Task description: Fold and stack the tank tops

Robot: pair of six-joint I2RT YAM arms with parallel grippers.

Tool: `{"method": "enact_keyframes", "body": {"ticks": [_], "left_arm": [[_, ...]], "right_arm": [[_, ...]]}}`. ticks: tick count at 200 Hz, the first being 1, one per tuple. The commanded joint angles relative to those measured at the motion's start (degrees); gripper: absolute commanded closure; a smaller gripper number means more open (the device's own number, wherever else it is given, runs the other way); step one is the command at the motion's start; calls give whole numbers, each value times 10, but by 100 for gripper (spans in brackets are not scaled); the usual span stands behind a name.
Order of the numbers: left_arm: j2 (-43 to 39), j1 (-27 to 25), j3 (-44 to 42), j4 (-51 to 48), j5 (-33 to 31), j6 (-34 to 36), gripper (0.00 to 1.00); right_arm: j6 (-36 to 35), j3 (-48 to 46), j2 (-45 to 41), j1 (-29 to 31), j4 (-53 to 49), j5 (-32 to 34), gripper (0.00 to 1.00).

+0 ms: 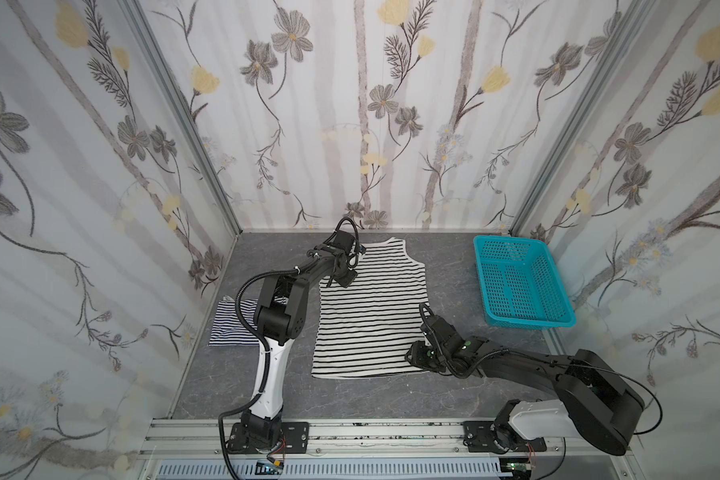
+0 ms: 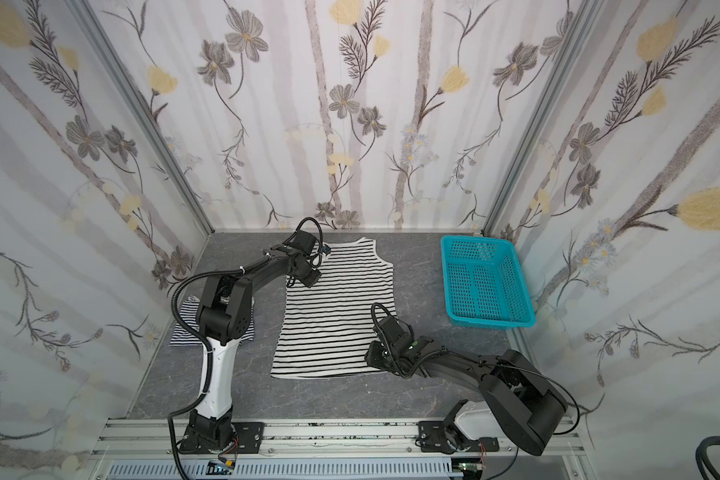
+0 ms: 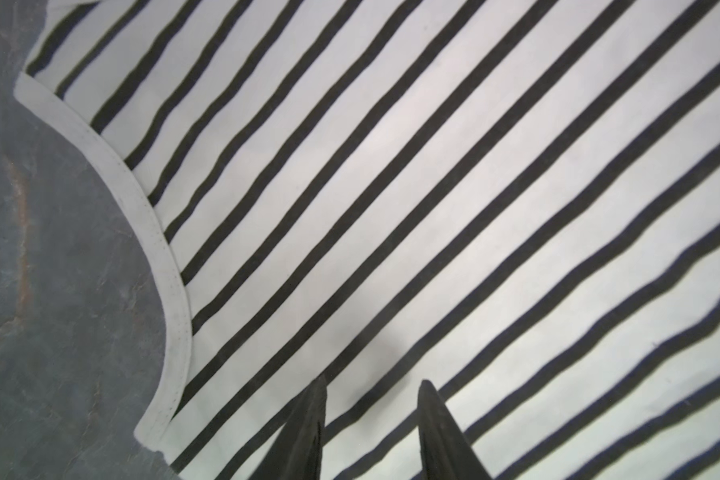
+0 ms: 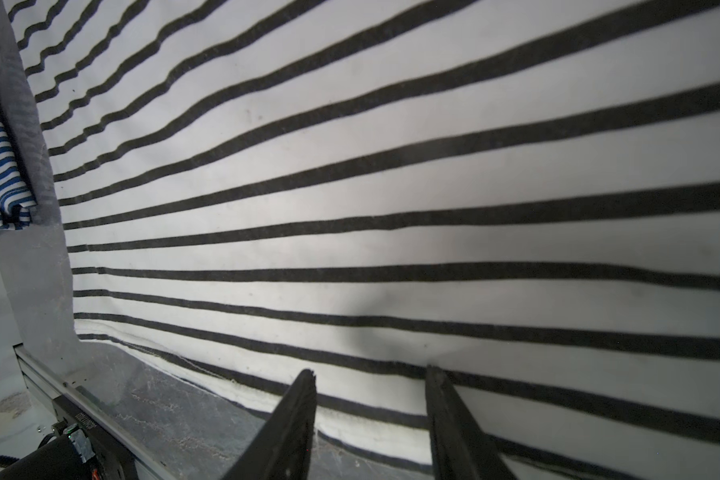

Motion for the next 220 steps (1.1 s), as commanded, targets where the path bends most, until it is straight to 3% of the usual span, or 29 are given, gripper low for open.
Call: {"method": "enact_keyframes", "body": {"ticks": [1, 91, 171, 220], "left_arm": [[3, 1, -4, 1, -14, -4, 62], [-57, 0, -102, 11, -6, -12, 62], [-119, -9, -205, 24, 1, -26, 62], [-157, -22, -258, 25, 4, -43, 62]], "right_arm": [[6, -7, -4, -7, 7, -3, 54], [-56, -38, -73, -131, -35, -37, 54], [-104, 0, 24, -220, -38, -47, 54], [-153, 70, 36, -284, -111, 14, 54]]}}
